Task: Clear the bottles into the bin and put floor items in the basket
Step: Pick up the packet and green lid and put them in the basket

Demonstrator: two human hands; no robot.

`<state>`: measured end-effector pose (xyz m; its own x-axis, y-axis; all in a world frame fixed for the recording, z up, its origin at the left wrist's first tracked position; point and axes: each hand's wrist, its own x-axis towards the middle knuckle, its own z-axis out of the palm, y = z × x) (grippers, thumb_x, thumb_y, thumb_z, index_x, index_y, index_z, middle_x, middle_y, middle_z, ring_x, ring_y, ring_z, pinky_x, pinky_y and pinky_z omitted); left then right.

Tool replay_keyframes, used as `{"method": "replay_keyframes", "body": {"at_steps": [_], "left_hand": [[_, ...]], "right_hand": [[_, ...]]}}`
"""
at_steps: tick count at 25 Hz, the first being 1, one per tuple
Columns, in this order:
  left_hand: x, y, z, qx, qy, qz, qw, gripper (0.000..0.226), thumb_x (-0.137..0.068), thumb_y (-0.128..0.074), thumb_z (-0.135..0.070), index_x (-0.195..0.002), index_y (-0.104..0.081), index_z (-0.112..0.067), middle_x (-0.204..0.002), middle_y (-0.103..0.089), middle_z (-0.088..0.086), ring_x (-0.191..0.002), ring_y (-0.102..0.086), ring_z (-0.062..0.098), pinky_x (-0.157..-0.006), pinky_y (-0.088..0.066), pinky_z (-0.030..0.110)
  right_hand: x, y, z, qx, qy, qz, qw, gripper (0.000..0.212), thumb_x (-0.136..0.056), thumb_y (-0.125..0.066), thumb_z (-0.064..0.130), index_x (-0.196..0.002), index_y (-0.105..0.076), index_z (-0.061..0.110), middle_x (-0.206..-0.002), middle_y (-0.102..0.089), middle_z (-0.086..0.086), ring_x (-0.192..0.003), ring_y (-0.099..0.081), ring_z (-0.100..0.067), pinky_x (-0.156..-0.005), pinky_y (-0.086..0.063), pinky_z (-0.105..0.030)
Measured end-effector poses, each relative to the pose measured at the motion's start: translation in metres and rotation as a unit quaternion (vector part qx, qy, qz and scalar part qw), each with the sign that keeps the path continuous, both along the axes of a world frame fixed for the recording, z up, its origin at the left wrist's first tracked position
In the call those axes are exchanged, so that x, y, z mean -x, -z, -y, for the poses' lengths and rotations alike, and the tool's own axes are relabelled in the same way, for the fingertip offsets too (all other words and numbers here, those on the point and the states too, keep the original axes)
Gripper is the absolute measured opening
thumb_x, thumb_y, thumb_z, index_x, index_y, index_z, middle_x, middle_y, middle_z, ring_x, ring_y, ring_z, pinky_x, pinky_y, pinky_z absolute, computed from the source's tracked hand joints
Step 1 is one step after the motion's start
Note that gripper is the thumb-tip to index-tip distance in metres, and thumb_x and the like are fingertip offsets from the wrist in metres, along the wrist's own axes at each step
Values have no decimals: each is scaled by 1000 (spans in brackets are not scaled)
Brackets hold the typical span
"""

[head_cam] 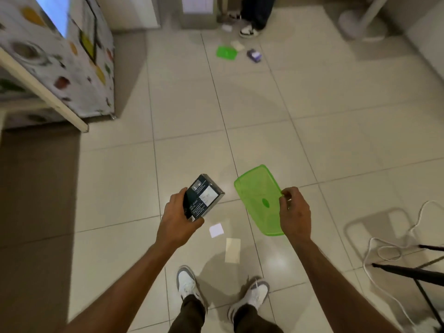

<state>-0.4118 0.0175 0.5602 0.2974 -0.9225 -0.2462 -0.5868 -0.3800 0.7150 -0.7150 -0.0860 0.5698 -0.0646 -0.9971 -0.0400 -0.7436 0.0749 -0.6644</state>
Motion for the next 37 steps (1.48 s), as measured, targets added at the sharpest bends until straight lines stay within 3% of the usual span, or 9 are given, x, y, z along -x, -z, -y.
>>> {"method": "replay_keyframes", "body": {"at_steps": [4,8,11,15,19,24,29,33,37], "left_hand": [[2,-96,-69,65,-51,-17,996,78,-59,-81,-40,-118,-36,-63,-109,-45,-34,-103,-51,-8,-70,-43,15],[30,-142,-146,100,-128,-19,987,79,-59,-81,-39,-126,-41,-52,-113,-48,-26,-106,-53,-1,-78,-50,24],[59,-160,-217,117,-191,-13,975,79,-58,-82,-40,-126,-42,-51,-113,-49,-26,-105,-53,-2,-80,-50,25],[82,-178,-309,126,-269,-11,955,79,-56,-83,-38,-120,-42,-60,-114,-49,-32,-104,-58,-1,-81,-56,31],[89,-195,-411,138,-377,2,916,81,-56,-84,-37,-122,-42,-56,-118,-56,-24,-105,-62,3,-83,-58,33],[102,-205,-531,139,-481,30,865,84,-54,-84,-36,-126,-44,-49,-117,-58,-20,-103,-62,5,-82,-58,36],[112,-216,-652,124,-557,64,819,87,-54,-82,-39,-132,-44,-39,-121,-54,-20,-108,-56,2,-83,-49,20],[124,-223,-766,135,-615,73,773,86,-53,-82,-37,-131,-44,-39,-121,-55,-20,-109,-57,1,-86,-50,23],[138,-221,-889,133,-668,78,728,89,-55,-84,-40,-133,-41,-44,-122,-56,-21,-109,-59,4,-85,-57,31]], "right_hand": [[-10,-94,-38,36,-26,48,998,12,-95,-56,9,-102,-59,18,-93,-65,4,-81,-61,-22,-74,-53,-45],[-9,-139,-80,14,-84,92,992,16,-93,-56,14,-98,-59,29,-90,-66,9,-83,-64,-20,-74,-54,-41],[-2,-157,-116,13,-150,124,981,16,-94,-57,12,-99,-60,26,-90,-68,5,-77,-67,-24,-70,-55,-42],[-8,-177,-163,-23,-205,156,966,18,-96,-55,13,-97,-61,31,-90,-68,5,-58,-65,-7,-60,-58,-44],[-42,-197,-219,-60,-308,199,929,22,-96,-57,11,-98,-63,32,-86,-66,7,-58,-68,-14,-54,-59,-47],[-97,-211,-312,-97,-395,229,885,29,-94,-59,9,-93,-65,38,-82,-67,11,-59,-68,-12,-47,-56,-33],[-159,-215,-434,-131,-470,237,840,26,-93,-61,7,-92,-67,32,-82,-68,4,-56,-66,-9,-45,-54,-29],[-197,-216,-553,-148,-528,241,800,26,-92,-61,4,-91,-67,29,-81,-68,4,-53,-62,-3,-41,-48,-20],[-225,-212,-674,-156,-589,229,759,26,-92,-62,6,-90,-67,31,-81,-70,10,-63,-65,-11,-53,-55,-35]]}}
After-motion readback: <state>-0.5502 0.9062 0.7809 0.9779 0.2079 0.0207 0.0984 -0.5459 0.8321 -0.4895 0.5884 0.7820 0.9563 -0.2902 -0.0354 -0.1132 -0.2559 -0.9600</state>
